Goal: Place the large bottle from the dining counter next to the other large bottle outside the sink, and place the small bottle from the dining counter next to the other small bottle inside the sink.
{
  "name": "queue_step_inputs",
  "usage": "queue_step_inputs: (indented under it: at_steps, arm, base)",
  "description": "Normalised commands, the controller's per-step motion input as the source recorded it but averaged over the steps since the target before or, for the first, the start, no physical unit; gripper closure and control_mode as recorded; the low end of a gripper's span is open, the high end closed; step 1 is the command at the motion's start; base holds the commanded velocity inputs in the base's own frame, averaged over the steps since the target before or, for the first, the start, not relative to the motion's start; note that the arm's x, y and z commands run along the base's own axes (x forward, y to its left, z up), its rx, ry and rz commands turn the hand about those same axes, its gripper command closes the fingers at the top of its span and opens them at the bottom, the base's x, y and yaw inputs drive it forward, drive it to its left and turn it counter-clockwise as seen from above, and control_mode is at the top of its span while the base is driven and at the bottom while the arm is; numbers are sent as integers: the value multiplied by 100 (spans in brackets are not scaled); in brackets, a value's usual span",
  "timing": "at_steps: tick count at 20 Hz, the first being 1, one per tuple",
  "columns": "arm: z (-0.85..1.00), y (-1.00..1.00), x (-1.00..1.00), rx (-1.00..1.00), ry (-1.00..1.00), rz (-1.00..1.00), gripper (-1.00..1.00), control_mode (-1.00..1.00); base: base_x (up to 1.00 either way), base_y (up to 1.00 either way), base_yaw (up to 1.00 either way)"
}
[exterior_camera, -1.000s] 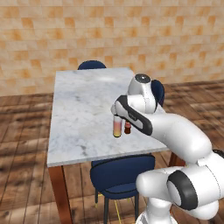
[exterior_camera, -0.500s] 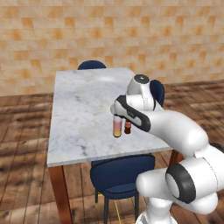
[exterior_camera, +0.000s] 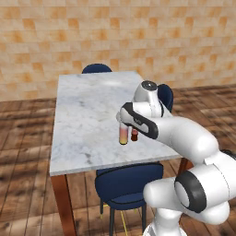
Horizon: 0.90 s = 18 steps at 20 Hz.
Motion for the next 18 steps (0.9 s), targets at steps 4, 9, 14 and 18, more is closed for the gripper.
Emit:
queue_step_inputs:
  at_steps: [4, 9, 14, 18]
  arm:
    - [-10, 4, 4, 0, 0, 3, -100, -100]
    - [-10, 2, 7, 0, 0, 2, -100, -100]
    - [-7, 0, 5, 0, -1, 2, -100, -100]
    - [-5, 1, 4, 0, -2, 2, -100, -100]
  base:
    - [0, 0, 0]
    - [0, 0, 0]
    - [0, 0, 0]
    - [0, 0, 0]
